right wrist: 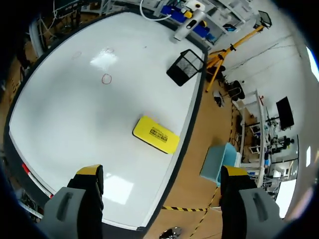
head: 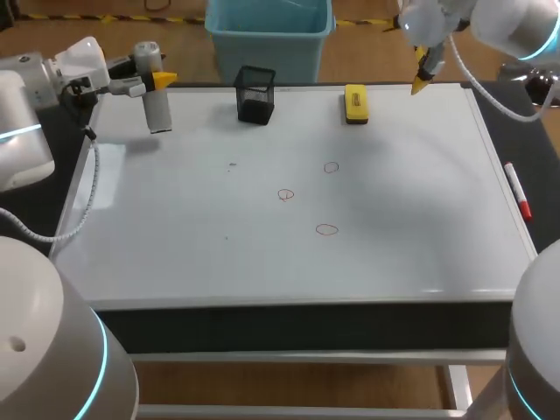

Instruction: Pick up the inspection probe, press it on each red-marked spot on the whiteboard one by one, put down the probe, pick up the eraser, and wipe off all the red marks.

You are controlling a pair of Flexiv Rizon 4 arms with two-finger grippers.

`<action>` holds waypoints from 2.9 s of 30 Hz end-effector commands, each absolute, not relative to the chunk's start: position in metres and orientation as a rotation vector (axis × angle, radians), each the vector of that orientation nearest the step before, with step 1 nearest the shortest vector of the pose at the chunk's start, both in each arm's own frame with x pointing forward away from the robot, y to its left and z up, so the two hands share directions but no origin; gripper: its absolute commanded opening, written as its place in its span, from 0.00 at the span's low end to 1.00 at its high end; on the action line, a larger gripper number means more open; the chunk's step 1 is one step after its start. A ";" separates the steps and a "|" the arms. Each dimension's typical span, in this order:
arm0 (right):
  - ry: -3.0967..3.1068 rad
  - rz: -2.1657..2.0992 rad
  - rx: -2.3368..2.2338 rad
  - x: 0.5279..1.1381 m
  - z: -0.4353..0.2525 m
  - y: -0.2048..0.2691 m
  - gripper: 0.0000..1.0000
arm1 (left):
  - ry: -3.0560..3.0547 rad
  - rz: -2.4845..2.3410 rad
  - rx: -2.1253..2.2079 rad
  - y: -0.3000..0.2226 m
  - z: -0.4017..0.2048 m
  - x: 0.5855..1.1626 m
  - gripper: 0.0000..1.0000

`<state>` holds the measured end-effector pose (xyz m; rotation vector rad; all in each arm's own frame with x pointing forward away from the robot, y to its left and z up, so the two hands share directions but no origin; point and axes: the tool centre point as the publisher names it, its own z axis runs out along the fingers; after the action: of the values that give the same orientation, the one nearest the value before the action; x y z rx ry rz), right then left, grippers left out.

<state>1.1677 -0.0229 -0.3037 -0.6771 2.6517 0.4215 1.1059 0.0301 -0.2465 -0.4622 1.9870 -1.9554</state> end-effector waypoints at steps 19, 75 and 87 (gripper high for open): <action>2.230 0.152 -1.642 1.125 -0.317 0.040 1.00 | 1.986 -1.956 -0.462 0.030 -0.246 1.106 0.00; 2.197 0.140 -2.239 1.172 -0.391 0.066 1.00 | 1.986 -1.956 -0.462 0.030 -0.246 1.106 0.00; 2.242 0.142 -2.246 1.174 -0.412 0.059 1.00 | 1.986 -1.956 -0.462 0.030 -0.246 1.106 0.00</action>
<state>1.1682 0.0580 -0.4082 -2.2243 2.2266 0.1074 1.1059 0.0301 -0.2465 -0.4622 1.9871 -1.9554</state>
